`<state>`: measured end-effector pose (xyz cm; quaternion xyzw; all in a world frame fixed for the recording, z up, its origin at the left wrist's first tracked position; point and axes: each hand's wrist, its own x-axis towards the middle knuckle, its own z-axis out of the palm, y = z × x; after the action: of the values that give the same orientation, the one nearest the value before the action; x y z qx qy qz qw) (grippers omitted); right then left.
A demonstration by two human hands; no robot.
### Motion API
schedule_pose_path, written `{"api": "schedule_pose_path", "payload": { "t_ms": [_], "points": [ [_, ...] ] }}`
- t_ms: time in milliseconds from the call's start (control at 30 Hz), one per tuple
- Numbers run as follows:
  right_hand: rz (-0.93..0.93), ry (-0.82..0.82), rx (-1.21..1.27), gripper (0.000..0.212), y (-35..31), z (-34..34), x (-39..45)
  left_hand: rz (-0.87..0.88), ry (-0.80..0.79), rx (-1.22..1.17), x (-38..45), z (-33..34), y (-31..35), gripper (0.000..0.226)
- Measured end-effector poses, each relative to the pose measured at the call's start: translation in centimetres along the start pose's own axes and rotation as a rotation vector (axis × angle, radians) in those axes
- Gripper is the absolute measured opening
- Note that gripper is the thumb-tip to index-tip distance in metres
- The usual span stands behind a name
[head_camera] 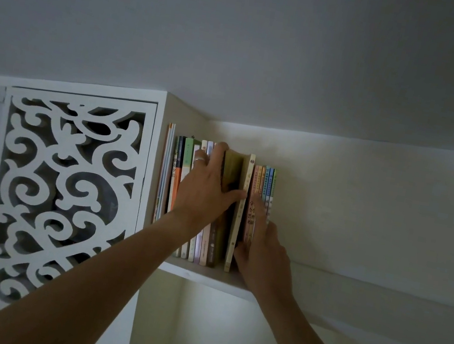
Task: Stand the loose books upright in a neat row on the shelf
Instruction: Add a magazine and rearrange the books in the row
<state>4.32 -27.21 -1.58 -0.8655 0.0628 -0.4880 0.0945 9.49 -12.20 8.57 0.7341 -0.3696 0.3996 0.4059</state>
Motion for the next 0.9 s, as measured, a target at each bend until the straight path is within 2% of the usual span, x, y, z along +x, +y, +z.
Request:
{"api": "schedule_pose_path", "payload": {
  "t_ms": [167,267,333,400,600,767,900],
  "points": [
    [-0.064,-0.021,-0.017,0.091,-0.2,-0.3,-0.1,0.083,0.110,-0.125,-0.8,1.4,0.1,0.069],
    [-0.098,-0.058,-0.042,0.084,-0.3,-0.4,-0.1,-0.058,0.156,-0.296,-2.4,2.4,-0.5,0.062],
    [-0.109,-0.072,-0.053,0.082,-0.2,-0.3,0.0,-0.113,0.159,-0.164,-3.1,3.0,-1.3,0.045],
    [-0.108,-0.080,-0.070,0.080,-0.1,-0.2,0.1,-0.095,0.125,-0.016,-3.8,3.3,-1.8,0.034],
    [-0.099,-0.067,-0.115,0.075,-0.1,-0.2,0.1,0.028,0.310,-0.003,-4.5,1.5,-0.2,0.012],
    [-0.115,-0.084,-0.119,0.078,0.0,0.0,0.1,-0.082,0.150,-0.027,-4.3,2.4,-1.4,0.029],
    [-0.122,-0.062,-0.097,0.081,0.0,0.3,-0.1,-0.087,0.176,-0.069,-4.9,3.4,-0.9,0.030]
  ]
}}
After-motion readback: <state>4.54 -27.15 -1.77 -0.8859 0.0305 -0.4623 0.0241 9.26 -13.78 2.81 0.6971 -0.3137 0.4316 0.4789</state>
